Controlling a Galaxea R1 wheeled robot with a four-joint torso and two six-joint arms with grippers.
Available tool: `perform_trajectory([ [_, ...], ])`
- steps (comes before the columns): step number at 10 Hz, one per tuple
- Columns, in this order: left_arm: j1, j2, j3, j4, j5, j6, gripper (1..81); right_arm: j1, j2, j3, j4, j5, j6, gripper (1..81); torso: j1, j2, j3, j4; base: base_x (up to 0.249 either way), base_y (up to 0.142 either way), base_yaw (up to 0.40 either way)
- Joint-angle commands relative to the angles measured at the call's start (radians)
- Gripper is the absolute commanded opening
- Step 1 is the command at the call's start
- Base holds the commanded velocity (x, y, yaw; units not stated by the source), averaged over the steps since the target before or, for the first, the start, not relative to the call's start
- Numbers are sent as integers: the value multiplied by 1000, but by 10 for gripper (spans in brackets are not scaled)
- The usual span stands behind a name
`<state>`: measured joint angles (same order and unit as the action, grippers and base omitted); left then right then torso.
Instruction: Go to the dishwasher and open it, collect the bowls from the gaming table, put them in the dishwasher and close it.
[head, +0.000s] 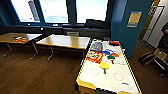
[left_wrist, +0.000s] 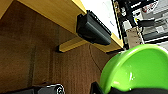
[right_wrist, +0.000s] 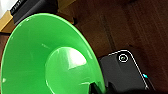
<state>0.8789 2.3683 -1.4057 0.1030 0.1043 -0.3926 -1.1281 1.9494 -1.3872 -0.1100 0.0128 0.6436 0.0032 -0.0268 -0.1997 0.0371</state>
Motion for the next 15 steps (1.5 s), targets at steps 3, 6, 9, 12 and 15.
perform_trajectory([
  [3, 25, 34, -64, 86, -29, 6, 10, 17, 68, -119, -30, -28, -13, 10, -1, 0, 0, 0, -101, 0, 0],
  [6, 74, 111, -144, 115, -28, 18, 10, -32, 183, -231, -83, -28, -13, 10, -2, -2, 1, 0, -90, 0, 0],
  [9, 125, 168, -217, 141, -24, 27, 10, -80, 294, -369, -128, -28, -13, 10, -2, -2, 1, 0, -84, 0, 0],
  [12, 168, 224, -288, 170, -23, 27, 10, -118, 397, -453, -177, -11, -13, 10, -2, -2, 1, 0, -81, 0, 0],
  [15, 189, 229, -331, 181, -24, 27, 10, -155, 484, -578, -211, -11, -13, 10, -3, -2, 2, 0, -81, 0, 0],
])
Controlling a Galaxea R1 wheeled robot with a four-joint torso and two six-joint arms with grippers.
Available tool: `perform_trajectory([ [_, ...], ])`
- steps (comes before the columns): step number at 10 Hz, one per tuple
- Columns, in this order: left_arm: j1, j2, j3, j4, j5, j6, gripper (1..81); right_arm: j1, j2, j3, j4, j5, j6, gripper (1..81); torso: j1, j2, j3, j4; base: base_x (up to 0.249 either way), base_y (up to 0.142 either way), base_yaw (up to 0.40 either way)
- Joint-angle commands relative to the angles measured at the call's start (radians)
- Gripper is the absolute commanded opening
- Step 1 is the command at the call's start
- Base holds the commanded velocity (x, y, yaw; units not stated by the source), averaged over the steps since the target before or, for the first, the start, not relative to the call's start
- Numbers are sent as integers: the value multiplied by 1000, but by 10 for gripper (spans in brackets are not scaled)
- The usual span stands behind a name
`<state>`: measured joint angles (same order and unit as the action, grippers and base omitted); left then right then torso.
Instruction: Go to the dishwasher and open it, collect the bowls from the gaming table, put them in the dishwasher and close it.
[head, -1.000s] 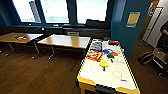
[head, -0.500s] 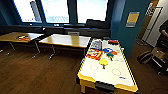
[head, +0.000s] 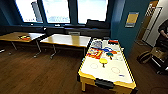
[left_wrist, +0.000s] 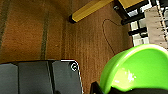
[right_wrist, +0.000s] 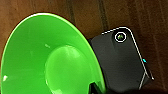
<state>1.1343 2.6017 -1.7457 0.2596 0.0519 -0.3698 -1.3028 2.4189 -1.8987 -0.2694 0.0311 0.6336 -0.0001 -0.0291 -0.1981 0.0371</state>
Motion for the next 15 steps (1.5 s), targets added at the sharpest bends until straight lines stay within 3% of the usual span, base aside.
perform_trajectory([
  [1, -54, 2, -35, 33, 26, 5, 10, 15, 47, -118, -59, -30, -3, 10, 0, 0, 0, 0, -81, 0, 0],
  [8, 11, 72, -265, 59, 25, 22, 10, -7, 231, -371, -99, -33, -3, 10, 0, -1, 1, 0, -80, 0, 0],
  [9, 17, 81, -285, 78, 25, 20, 10, -10, 254, -399, -106, -33, -3, 10, 0, -1, 1, 0, -102, 0, 0],
  [15, 42, 114, -342, 99, 25, 20, 10, -36, 349, -544, -140, -31, -11, 10, 0, -1, 1, 0, -122, 0, 0],
])
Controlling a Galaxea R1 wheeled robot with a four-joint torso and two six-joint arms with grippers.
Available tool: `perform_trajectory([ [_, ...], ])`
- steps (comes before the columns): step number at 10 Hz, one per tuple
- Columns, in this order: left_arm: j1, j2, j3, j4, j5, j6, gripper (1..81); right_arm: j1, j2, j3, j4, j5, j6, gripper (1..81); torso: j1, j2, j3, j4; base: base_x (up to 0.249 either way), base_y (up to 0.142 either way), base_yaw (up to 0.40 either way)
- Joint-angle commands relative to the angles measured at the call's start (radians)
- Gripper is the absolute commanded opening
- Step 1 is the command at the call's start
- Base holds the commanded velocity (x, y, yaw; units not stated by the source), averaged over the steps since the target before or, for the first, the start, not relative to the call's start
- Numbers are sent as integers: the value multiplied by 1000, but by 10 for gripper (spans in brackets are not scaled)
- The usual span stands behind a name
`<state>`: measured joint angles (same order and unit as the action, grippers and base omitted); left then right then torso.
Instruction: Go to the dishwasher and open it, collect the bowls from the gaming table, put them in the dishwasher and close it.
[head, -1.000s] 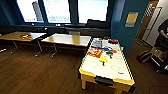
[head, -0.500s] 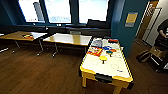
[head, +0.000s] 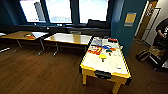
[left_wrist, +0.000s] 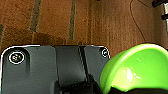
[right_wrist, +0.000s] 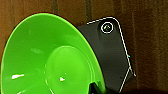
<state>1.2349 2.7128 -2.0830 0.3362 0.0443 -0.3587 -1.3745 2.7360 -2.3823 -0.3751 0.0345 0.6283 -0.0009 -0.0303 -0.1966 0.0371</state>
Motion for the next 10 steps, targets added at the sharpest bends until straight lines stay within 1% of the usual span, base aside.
perform_trajectory([
  [1, -54, 12, -25, 23, 32, 9, 10, 33, 55, -96, -44, -34, -7, 10, 1, 0, 0, 0, -128, 0, 0],
  [4, -45, 30, -62, 24, 32, 11, 10, 27, 109, -181, -61, -34, -7, 10, 1, 0, 0, 0, -128, 0, 0],
  [5, -45, 39, -80, 24, 32, 21, 10, 22, 121, -199, -71, -34, -6, 10, 1, 0, 0, 0, -84, 0, 0],
  [6, -44, 49, -91, 23, 32, 29, 10, 18, 127, -207, -77, -34, -7, 10, 1, 0, 0, 0, 0, 0, 0],
  [8, -28, 61, -111, 23, 31, 30, 10, 2, 136, -211, -84, -33, -9, 10, 1, -2, 1, 0, 0, 0, 0],
  [10, -7, 79, -159, 21, 31, 30, 10, -13, 150, -219, -96, -33, -12, 10, 1, -2, 1, 0, 0, 0, 0],
])
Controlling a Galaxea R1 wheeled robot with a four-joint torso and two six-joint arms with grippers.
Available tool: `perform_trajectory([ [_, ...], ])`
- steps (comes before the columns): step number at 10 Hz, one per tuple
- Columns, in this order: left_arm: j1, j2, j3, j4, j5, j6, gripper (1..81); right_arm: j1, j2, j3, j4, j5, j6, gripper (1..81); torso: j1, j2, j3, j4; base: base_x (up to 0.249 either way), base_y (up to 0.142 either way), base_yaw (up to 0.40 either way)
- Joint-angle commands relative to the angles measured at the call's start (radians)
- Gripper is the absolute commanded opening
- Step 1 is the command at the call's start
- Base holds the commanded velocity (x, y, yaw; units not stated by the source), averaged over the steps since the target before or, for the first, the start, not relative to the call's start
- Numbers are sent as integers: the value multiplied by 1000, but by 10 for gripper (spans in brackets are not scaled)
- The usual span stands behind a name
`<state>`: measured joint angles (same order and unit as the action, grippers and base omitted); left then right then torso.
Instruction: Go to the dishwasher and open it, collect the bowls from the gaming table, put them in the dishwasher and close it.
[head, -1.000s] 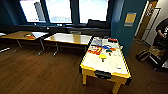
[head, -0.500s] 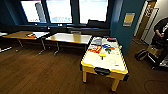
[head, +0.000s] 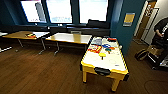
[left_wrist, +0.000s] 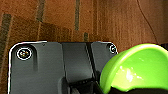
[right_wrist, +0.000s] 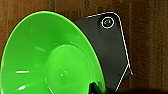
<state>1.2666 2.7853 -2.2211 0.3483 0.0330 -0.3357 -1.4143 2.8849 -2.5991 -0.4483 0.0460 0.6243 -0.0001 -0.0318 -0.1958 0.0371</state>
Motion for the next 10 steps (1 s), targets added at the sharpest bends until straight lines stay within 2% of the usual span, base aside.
perform_trajectory([
  [1, -25, 24, -62, 8, 42, 7, 10, 22, 12, -13, -24, -44, -8, 10, 0, 0, 0, 0, 0, 0, 0],
  [4, 9, 71, -157, 9, 18, 9, 10, 11, 36, -42, -24, -44, -9, 10, 1, 0, 53, 0, 0, 0, 0],
  [8, 27, 74, -174, 9, -4, 9, 10, 7, 38, -44, -24, -43, -9, 10, 0, 0, 133, 0, 0, 0, 0],
  [9, 26, 74, -174, 9, -4, 11, 10, 7, 39, -45, -24, -43, -9, 10, 0, 0, 108, 0, 0, 0, 0],
  [10, 27, 76, -174, 9, -4, 11, 10, 5, 39, -45, -24, -43, -9, 10, 0, -1, 120, 0, 0, 0, 0],
])
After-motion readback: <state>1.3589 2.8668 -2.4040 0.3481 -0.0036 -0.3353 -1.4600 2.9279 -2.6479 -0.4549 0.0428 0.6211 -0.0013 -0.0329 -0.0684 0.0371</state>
